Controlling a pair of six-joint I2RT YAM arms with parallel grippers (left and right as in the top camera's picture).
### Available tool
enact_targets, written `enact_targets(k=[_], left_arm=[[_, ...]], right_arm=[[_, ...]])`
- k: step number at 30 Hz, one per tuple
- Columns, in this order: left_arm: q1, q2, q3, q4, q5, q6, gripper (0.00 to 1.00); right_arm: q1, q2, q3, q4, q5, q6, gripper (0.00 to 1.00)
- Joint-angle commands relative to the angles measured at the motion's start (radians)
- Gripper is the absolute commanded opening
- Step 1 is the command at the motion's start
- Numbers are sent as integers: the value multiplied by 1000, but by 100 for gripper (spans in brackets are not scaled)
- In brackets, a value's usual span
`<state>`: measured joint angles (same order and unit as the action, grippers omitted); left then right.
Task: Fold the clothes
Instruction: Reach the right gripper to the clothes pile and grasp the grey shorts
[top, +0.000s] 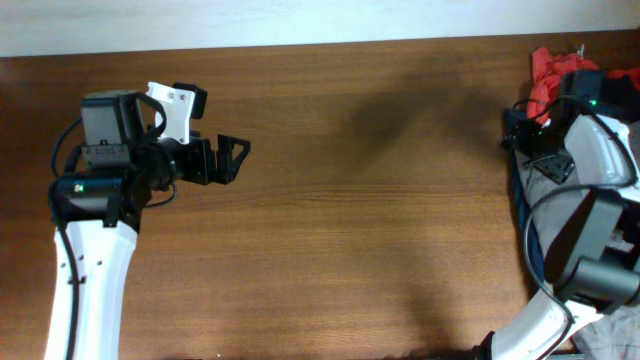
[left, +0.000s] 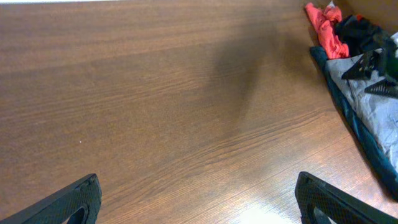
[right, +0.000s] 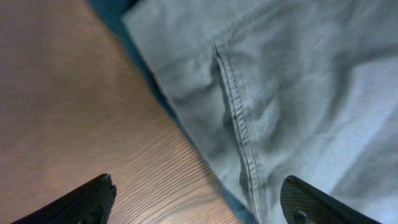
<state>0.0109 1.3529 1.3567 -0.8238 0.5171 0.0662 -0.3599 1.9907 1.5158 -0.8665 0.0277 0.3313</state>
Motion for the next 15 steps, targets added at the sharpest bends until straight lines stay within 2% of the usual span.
enact_targets(k=[1,4,6,10,11,12,15], left_arm=[[5,23,24,1,18,-15,99],[5,37,24,3,18,-15,99],[5,42,24,3,18,-15,99],[5,42,24,4,18,-14,99],[5,42,24,4,18,-14,99],[5,42,24,4,18,-14,99],[5,42,24,5,18,-14,99]], right_arm=[[19,60,16,-4,111,-27,88],[26,92,16,-4,142,-27,82],[26,94,16,-3,142,-15,72],[26,92,16,-8,193,-6,59],[26,92,16,-17,231,11,50],[26,90,17,-21,252,24,47],[26,87,28,-39,292,31,27]])
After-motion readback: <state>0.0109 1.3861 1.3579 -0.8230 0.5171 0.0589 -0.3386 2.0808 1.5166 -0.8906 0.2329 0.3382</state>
